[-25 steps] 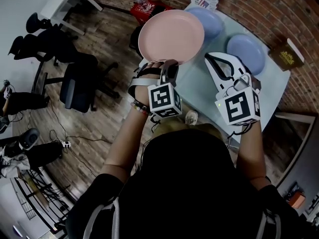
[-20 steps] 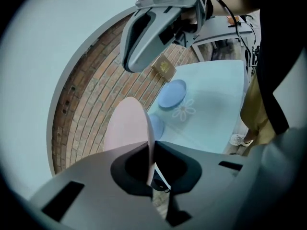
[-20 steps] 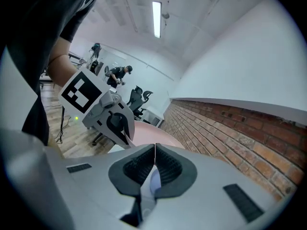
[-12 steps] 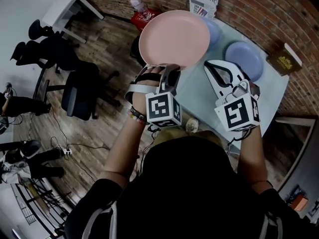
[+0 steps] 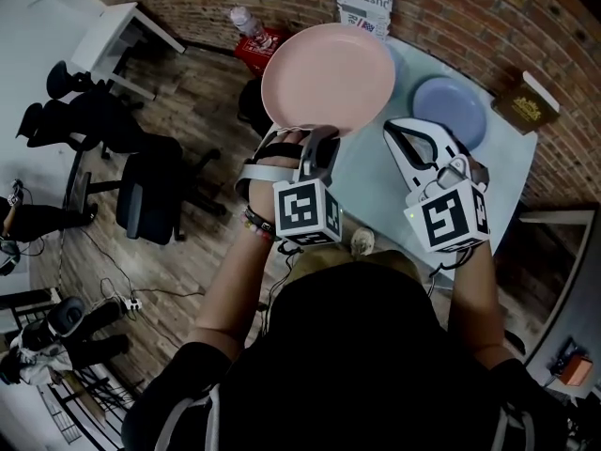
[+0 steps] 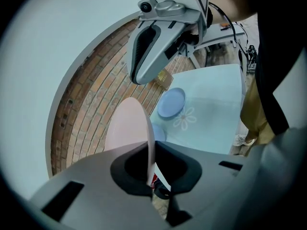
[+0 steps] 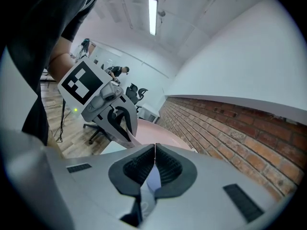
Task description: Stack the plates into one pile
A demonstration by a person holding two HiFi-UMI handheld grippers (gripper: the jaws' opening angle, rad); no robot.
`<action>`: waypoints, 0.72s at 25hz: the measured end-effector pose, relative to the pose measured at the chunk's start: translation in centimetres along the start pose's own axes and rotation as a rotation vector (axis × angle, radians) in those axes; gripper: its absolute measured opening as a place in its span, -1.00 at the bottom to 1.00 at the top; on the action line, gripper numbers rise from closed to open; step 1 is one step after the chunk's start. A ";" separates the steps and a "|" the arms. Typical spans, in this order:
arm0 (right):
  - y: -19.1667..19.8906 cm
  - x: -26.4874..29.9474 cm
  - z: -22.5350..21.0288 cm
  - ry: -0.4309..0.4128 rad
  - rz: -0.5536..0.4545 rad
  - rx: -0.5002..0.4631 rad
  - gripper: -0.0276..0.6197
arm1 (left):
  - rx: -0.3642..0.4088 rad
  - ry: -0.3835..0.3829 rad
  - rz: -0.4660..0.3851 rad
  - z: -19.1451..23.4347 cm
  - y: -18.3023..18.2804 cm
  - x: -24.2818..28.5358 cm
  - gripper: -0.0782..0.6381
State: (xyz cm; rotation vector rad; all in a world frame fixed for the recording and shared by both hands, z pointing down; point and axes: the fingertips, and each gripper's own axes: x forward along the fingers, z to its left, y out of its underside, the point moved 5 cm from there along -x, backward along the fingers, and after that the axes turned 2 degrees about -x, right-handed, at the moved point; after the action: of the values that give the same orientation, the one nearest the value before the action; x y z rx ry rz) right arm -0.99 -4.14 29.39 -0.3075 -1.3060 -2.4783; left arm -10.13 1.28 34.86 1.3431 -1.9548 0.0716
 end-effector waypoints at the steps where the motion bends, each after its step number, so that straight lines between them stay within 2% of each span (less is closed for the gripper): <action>1: 0.2 -0.1 -0.1 0.003 0.003 0.002 -0.81 | 0.005 0.002 -0.005 0.0 -0.2 0.1 -0.69; 12: 2.6 -1.7 -0.7 0.068 0.064 0.063 -0.81 | 0.064 0.048 -0.082 -0.1 -2.9 1.7 -0.68; 18: 3.5 -1.6 -1.3 0.119 0.130 0.096 -0.81 | 0.104 0.097 -0.157 0.4 -3.7 3.4 -0.68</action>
State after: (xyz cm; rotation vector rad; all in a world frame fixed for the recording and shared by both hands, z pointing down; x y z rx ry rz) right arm 1.77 -6.76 30.80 -0.2108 -1.3075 -2.2823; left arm -7.86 -3.21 35.37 1.5274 -1.7804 0.1615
